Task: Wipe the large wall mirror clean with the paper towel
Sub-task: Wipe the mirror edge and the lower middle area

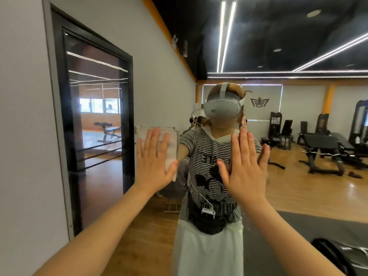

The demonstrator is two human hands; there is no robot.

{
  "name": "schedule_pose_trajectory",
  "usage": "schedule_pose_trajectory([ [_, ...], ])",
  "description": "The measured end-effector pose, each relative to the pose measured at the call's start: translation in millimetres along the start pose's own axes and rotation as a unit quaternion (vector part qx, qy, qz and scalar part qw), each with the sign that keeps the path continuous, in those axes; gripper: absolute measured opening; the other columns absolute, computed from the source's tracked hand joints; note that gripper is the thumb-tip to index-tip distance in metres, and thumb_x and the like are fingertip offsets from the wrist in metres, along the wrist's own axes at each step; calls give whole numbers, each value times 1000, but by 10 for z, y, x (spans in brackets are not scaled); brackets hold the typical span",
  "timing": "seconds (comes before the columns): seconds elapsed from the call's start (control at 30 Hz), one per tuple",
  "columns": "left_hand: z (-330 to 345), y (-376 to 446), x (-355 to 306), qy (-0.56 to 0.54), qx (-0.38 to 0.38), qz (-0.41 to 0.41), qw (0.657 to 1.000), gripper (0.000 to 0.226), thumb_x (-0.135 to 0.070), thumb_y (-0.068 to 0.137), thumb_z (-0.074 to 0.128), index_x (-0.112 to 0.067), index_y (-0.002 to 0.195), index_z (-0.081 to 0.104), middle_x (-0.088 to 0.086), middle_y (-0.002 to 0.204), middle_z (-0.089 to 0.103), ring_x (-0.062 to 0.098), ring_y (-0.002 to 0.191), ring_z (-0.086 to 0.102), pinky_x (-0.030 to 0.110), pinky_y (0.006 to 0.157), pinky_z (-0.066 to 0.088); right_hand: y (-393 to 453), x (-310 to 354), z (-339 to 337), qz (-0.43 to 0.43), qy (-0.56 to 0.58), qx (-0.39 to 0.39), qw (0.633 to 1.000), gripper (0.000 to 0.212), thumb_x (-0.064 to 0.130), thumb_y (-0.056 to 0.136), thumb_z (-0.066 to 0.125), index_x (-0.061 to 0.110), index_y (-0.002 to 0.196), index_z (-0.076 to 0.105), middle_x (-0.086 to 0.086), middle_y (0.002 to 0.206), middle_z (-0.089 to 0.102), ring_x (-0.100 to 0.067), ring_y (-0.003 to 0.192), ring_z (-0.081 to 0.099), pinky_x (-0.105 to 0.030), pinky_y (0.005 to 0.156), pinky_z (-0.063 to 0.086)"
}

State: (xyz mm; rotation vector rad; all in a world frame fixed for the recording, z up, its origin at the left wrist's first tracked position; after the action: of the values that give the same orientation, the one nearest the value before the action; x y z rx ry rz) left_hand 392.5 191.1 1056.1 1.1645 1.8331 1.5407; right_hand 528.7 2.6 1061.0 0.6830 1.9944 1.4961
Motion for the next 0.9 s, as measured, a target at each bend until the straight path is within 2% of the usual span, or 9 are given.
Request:
schedule_pose_trajectory([
  [0.07, 6, -60, 172, -2, 12, 19, 1000, 86, -49, 87, 38, -21, 155, -5, 4, 162, -12, 20, 149, -11, 41, 120, -5, -5, -9, 5, 1, 0, -1, 1000, 74, 52, 96, 32, 8, 153, 13, -12, 160, 12, -23, 149, 7, -55, 118, 4],
  [0.13, -11, -114, 360, -7, 23, -8, 1000, 86, -48, 86, 38, -23, 155, -7, 5, 163, -9, 18, 149, -12, 38, 120, -7, 0, -3, 3, 3, 3, -4, 1000, 74, 52, 96, 31, 8, 153, 13, -12, 160, 13, -23, 149, 7, -55, 118, 5],
  [0.23, -30, -176, 489, -18, 10, -103, 994, 81, -47, 88, 36, -19, 155, 1, 15, 159, 10, 19, 149, -9, 36, 120, -8, -7, 11, -15, 1, 5, -16, 1000, 74, 51, 95, 32, 8, 153, 11, -11, 160, 14, -23, 148, 8, -55, 117, 3],
  [0.33, -20, -145, 320, -40, -18, -226, 973, 73, -46, 93, 28, -12, 155, 8, 17, 160, 13, 26, 149, 2, 42, 121, -4, -6, 15, -15, -2, 4, -26, 1000, 74, 50, 95, 32, 8, 153, 12, -13, 159, 16, -28, 148, 14, -55, 117, 3],
  [0.4, -28, -79, 77, -45, -18, -259, 965, 71, -45, 94, 25, -9, 154, 10, 19, 160, 13, 30, 148, 5, 47, 120, -1, -7, 18, -8, -4, 4, -30, 1000, 74, 50, 96, 32, 8, 153, 12, -14, 159, 17, -29, 147, 15, -55, 117, 3],
  [0.57, -8, 37, -492, -33, -5, -118, 992, 73, -44, 91, 33, -12, 153, 12, 24, 157, 15, 33, 147, 4, 46, 117, -1, -17, -3, 6, -7, 14, -27, 1000, 72, 49, 98, 29, 9, 154, 9, -13, 160, 16, -27, 148, 14, -53, 117, 2],
  [0.67, 1, 18, -322, -29, -3, -13, 999, 77, -44, 90, 35, -23, 156, 0, 12, 159, 7, 22, 148, -13, 43, 118, -3, -9, -14, 12, 2, 22, -24, 999, 69, 47, 98, 29, 11, 154, 9, -12, 160, 17, -25, 148, 14, -52, 118, 1],
  [0.73, -7, -3, -139, -24, 4, 26, 999, 79, -43, 90, 36, -28, 155, -7, 4, 161, 0, 19, 149, -13, 41, 119, -5, -10, -16, 11, 6, 25, -19, 999, 68, 46, 99, 28, 12, 154, 9, -12, 160, 17, -25, 148, 15, -52, 118, 2],
  [0.9, 5, -58, -38, -23, -3, -73, 997, 70, -41, 93, 30, -22, 155, 6, 18, 159, 13, 31, 148, 7, 41, 119, -4, -21, -8, 7, 9, 25, -20, 999, 68, 46, 99, 28, 12, 154, 10, -11, 160, 17, -25, 148, 14, -53, 118, 3],
])
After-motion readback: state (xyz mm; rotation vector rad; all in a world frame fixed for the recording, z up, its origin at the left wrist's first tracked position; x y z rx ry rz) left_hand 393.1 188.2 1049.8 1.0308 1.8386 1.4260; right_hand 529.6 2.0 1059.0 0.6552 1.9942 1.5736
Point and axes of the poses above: each hand's wrist, its own y-axis towards the middle knuckle, its own z-axis out of the palm, x = y × z, the point moved 5 cm from there along y, towards the middle knuckle
